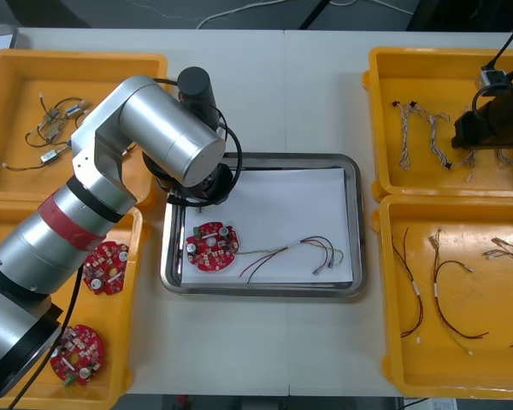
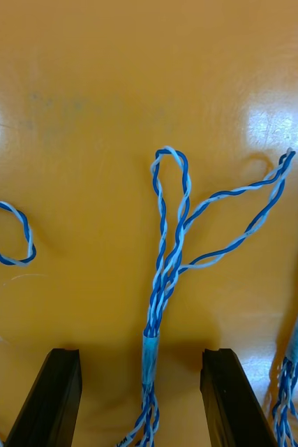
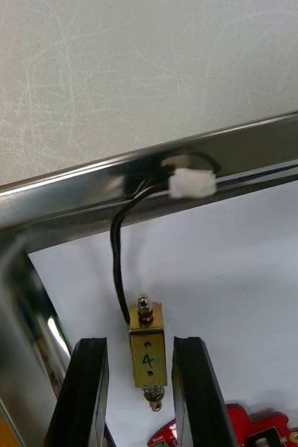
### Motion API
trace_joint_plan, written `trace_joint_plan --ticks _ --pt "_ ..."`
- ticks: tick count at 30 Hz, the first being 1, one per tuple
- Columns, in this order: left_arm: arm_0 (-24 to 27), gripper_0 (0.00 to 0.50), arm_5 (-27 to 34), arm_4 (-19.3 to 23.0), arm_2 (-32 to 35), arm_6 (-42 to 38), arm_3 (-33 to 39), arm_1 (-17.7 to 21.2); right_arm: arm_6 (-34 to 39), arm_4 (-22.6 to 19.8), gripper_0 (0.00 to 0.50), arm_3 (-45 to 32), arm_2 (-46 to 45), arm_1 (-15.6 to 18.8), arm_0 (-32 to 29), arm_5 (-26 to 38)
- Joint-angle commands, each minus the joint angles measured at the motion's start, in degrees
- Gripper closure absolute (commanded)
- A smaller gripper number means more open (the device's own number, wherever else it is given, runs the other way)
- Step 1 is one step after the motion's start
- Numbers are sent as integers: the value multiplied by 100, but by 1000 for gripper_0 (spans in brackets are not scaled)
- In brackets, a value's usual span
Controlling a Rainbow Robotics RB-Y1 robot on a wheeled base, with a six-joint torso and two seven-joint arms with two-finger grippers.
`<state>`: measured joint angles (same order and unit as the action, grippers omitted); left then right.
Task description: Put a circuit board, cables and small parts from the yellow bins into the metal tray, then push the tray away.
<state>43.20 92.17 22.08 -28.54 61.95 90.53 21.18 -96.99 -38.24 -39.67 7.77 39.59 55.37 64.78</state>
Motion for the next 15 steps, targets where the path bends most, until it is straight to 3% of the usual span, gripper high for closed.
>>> trace_joint_plan --ticks 1,5,11,12,13,15 --pt "-67 87 -76 -46 -55 177 131 -131 -224 18 0 117 85 -100 211 -44" --pt "-58 7 -67 25 -37 125 219 -131 -259 10 0 196 85 -118 211 -44" --pt "56 0 231 323 191 63 421 -114 -303 1 3 205 93 -118 211 -44" --pt "83 0 302 367 235 54 465 -114 -312 1 51 205 93 -118 202 -44" --pt "144 0 442 446 297 28 562 -96 -329 1 178 205 102 -118 202 -36" --pt "197 0 565 517 350 19 623 -87 -347 1 298 205 111 -127 211 -44"
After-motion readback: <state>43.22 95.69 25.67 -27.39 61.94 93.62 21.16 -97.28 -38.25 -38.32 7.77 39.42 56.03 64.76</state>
